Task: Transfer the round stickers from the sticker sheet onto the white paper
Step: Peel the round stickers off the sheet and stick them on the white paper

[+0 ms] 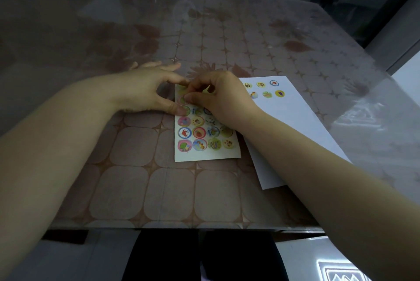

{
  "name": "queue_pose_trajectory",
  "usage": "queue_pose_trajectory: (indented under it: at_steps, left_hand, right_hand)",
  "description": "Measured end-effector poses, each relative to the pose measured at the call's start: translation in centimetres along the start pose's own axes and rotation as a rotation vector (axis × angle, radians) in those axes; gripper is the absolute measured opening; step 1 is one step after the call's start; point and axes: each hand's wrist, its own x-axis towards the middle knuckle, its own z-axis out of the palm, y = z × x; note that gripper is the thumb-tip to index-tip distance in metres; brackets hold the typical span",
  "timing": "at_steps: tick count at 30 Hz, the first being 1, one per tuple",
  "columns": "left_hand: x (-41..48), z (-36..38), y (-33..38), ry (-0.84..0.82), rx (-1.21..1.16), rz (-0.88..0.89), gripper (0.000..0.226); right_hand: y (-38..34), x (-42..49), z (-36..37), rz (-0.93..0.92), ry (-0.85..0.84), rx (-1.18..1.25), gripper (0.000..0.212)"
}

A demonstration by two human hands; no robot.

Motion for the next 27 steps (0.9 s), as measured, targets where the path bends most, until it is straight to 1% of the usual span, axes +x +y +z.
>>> queue_pose_trajectory:
  at_steps: [1, 5, 12, 15, 18, 20, 22, 25, 27]
  left_hand:
    - [0.0, 0.0, 0.0, -0.005, -0.004, 0.003, 0.070]
    - [0.0, 0.0, 0.0, -0.018, -0.027, 0.022, 0.063]
    - [0.3, -0.2, 0.7, -0.018, -0.018, 0.013, 0.078]
    - [0.3, -0.2, 0.6, -0.002, -0.047, 0.001, 0.078]
    - [0.2, -0.1, 0.3, 0.000, -0.028, 0.005, 0.073]
    - [0.2, 0.1, -0.3, -0.008, -0.001, 0.014, 0.070]
    - [0.1, 0.1, -0.8, -0.018, 0.016, 0.032, 0.070]
    - [0.2, 0.1, -1.3, -0.006, 0.052, 0.079, 0.082]
    - [0.3, 0.1, -1.3, -0.004, 0.065, 0.094, 0.082]
  right_hand:
    - [-0.1, 0.0, 0.0, 0.001, 0.005, -0.009, 0.001]
    - [-0.4, -0.3, 0.1, -0.012, 0.038, -0.065, 0.007]
    - [-0.4, -0.7, 0.4, -0.025, 0.097, -0.068, 0.007]
    - [0.1, -0.3, 0.1, 0.010, 0.152, -0.073, 0.008]
    - [0.1, 0.3, -1.7, 0.093, 0.167, 0.046, 0.006]
    - [-0.1, 0.2, -4.2, 0.147, 0.186, 0.149, 0.014]
    - [0.1, -0.5, -7.3, 0.199, 0.121, 0.093, 0.019]
    - [0.8, -1.5, -10.5, 0.257, -0.112, -0.100, 0.009]
    - [1.4, -1.8, -10.7, 0.317, -0.235, -0.189, 0.010]
